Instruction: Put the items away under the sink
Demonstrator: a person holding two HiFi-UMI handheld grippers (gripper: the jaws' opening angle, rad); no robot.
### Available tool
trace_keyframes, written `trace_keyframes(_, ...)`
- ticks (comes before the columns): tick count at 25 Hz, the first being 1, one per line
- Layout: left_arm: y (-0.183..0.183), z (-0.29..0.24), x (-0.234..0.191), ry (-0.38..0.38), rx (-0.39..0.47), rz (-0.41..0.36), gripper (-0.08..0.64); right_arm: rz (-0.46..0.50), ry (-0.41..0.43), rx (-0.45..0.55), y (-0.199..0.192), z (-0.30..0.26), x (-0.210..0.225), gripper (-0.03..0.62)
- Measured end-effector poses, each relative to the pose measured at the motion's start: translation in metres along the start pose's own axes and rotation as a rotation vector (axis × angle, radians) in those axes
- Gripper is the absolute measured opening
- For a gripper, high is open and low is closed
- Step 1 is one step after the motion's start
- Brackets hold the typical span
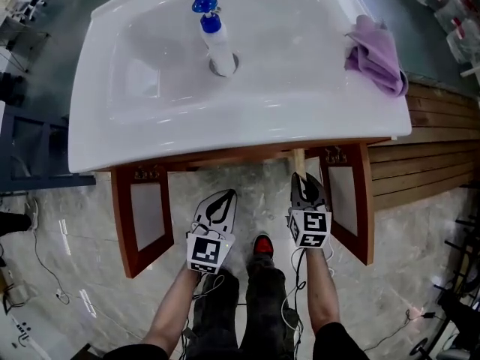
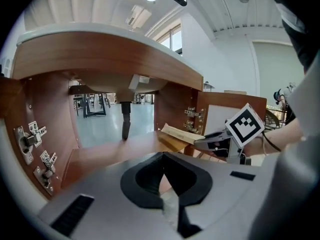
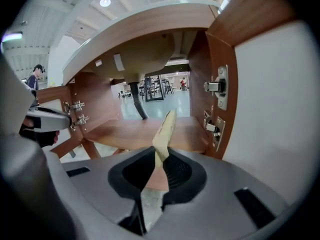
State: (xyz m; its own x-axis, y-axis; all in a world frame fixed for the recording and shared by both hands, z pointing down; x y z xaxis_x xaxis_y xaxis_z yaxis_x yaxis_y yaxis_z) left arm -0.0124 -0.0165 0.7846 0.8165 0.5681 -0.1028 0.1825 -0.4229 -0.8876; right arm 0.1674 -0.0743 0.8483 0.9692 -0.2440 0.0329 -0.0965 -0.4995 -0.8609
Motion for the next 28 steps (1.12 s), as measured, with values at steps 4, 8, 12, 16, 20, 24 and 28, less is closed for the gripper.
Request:
trace_keyframes(4, -0.013, -0.011, -0.010, 0.018, 0.006, -0.001, 0.006, -0.009, -0.006, 0.021, -0.002, -0.028, 0.006, 0.067)
trace_keyframes(8, -0.022, -0.017, -0.014, 0.024, 0.008, 0.004, 0.006, -0.025, -0.011, 0.026, -0.007, -0.050, 0.014, 0.067)
trace_keyframes(12, -0.028, -0.019, -0.020, 0.034, 0.004, -0.011, 0.006, -0.048, -0.014, 0.023, -0.012, -0.068, 0.018, 0.067)
trace_keyframes(16, -0.034, -0.021, -0.025, 0.047, 0.003, -0.015, 0.006, -0.037, -0.023, 0.034, -0.015, -0.077, 0.019, 0.067)
trace_keyframes(20, -0.039, -0.020, -0.028, 0.055, 0.002, -0.014, 0.006, -0.024, -0.031, 0.039, -0.018, -0.081, 0.018, 0.071)
trace_keyframes(24, -0.040, -0.017, -0.029, 0.057, 0.003, -0.013, 0.006, -0.033, -0.031, 0.035, -0.019, -0.079, 0.017, 0.212)
trace_keyframes(28, -0.036, -0.011, -0.027, 0.055, 0.007, -0.018, 0.006, -0.049, -0.042, 0.035, -0.018, -0.069, 0.018, 0.229)
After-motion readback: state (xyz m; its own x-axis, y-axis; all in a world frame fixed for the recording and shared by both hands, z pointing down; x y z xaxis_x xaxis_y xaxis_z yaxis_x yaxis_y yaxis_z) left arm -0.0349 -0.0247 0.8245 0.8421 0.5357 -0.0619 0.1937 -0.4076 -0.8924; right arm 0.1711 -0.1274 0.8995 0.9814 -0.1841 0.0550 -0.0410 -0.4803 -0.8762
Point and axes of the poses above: the fingertips, and each gripper's own axes: z backward along the fingers, x to its right, y out of its top, the point moved 2 cm from there along z, backward along the fingers, and after that the axes turned 8 degrees about -y, right-handed, at the moved point
